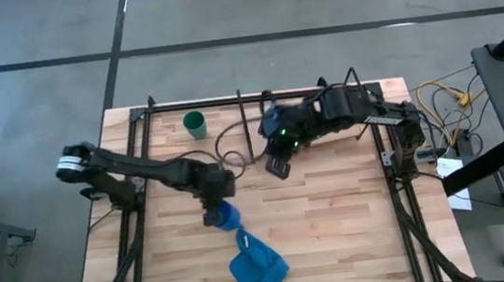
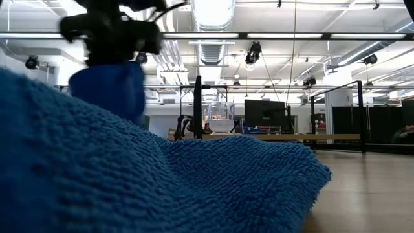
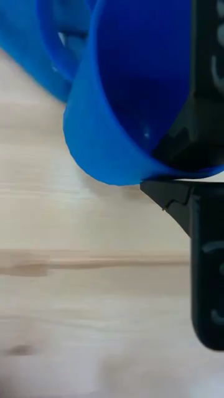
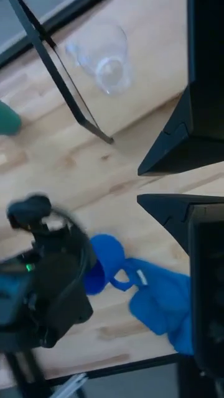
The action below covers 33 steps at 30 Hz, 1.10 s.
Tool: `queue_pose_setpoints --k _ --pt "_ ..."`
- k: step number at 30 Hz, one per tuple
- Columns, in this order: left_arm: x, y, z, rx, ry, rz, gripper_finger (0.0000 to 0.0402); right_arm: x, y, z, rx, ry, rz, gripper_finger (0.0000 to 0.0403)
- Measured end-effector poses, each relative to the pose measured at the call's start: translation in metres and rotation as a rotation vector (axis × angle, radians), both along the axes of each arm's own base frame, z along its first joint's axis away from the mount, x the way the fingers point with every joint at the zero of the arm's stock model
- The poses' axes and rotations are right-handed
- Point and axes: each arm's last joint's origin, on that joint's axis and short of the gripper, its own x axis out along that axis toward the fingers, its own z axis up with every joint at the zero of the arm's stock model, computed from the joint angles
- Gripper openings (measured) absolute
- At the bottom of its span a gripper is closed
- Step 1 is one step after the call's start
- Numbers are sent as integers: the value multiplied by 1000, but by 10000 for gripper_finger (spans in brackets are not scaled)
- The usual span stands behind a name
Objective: Stack small to large cups/mugs on shelf
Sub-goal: Put the blue mug on the shelf
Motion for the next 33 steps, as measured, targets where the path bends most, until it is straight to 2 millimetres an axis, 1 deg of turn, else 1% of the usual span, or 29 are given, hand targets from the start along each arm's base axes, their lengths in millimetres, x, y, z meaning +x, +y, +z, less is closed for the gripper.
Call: queue_pose_setpoints --k 3,5,7,10,15,18,24,27,33 --pt "24 4 11 1 -34 -6 0 10 15 -17 -17 29 36 52" --pt "37 8 25 -3 -71 5 0 13 26 -28 -51 55 47 52" --pt "43 13 41 8 -97 -5 0 13 35 -36 -93 73 37 52" --pt "43 24 63 20 -148 15 0 7 44 -39 -151 76 -20 52" --pt "31 45 93 23 -254 90 0 -10 59 -26 -185 11 -64 52" --pt "25 53 104 24 -307 114 0 -17 65 -22 -211 -16 -60 52" --pt "22 64 118 16 -408 145 0 -18 67 -24 -212 -40 -56 52" --pt "23 68 119 -13 -428 188 0 -14 69 -25 -219 -58 -21 52" --pt "22 80 118 -51 -421 303 0 -13 69 -25 -235 -53 13 52"
